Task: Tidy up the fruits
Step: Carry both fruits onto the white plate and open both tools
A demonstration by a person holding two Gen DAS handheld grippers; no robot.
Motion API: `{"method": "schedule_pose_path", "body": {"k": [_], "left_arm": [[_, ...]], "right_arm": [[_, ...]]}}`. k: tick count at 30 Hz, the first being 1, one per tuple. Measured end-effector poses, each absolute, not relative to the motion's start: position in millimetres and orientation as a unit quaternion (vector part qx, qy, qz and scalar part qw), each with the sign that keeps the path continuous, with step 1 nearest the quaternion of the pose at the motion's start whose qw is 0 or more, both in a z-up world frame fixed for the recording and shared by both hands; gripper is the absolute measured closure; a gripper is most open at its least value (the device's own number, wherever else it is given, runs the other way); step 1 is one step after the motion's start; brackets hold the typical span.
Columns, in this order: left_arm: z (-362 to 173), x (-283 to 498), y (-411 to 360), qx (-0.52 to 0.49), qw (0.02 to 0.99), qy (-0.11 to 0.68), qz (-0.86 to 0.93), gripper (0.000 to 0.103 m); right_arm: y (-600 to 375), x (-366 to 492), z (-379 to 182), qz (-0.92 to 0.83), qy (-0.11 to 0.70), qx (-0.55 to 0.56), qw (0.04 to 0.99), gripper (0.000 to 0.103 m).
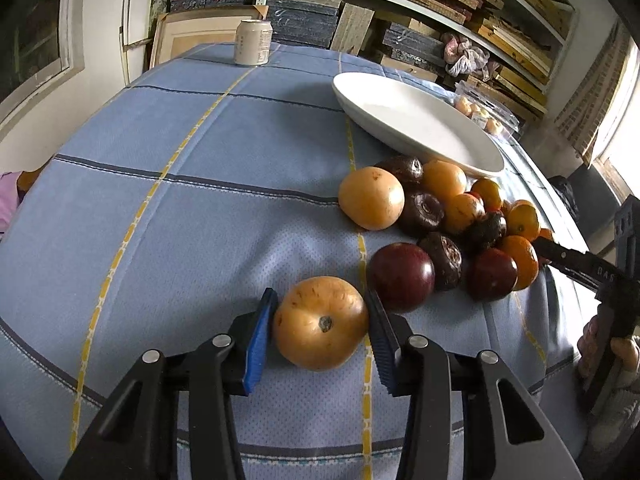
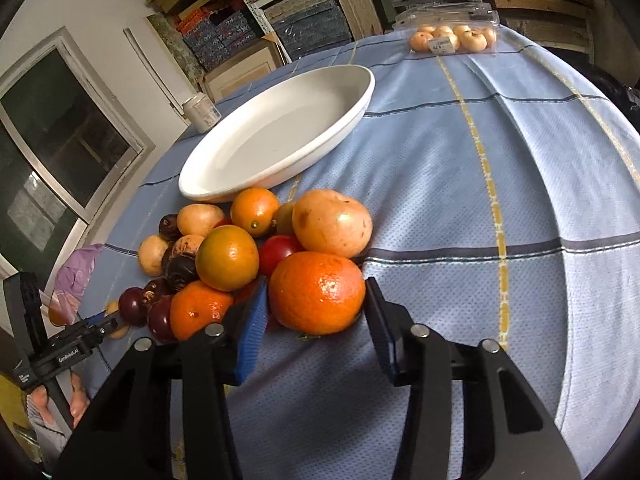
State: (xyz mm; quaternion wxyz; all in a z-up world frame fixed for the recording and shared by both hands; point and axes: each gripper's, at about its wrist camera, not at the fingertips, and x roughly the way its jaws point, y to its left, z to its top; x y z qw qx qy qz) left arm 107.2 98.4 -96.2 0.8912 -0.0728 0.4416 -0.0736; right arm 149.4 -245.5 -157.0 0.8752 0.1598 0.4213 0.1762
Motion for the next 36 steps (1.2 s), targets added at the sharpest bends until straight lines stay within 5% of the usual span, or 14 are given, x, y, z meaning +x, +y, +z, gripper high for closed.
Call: {"method": "schedule_pose_path", "body": {"k": [13,22,36], "left_arm": [[-69,110,98,-0.078,0.903,0.416,-0.076,0.059],[11,178,45,-0.037,0.928,0.350,-0.122,0.059],[-55,289,2,-0.047,0.896,0.424,-0.125,0.058]], "right_arm": [[-246,132,-141,0.178,0.381,0.148,0.895,0.059],[-230,166,-50,0.179,0.309,0.132,0.925,0.059],[-187,260,-108,0.114,0.361,0.081,0.922,0.058]]}}
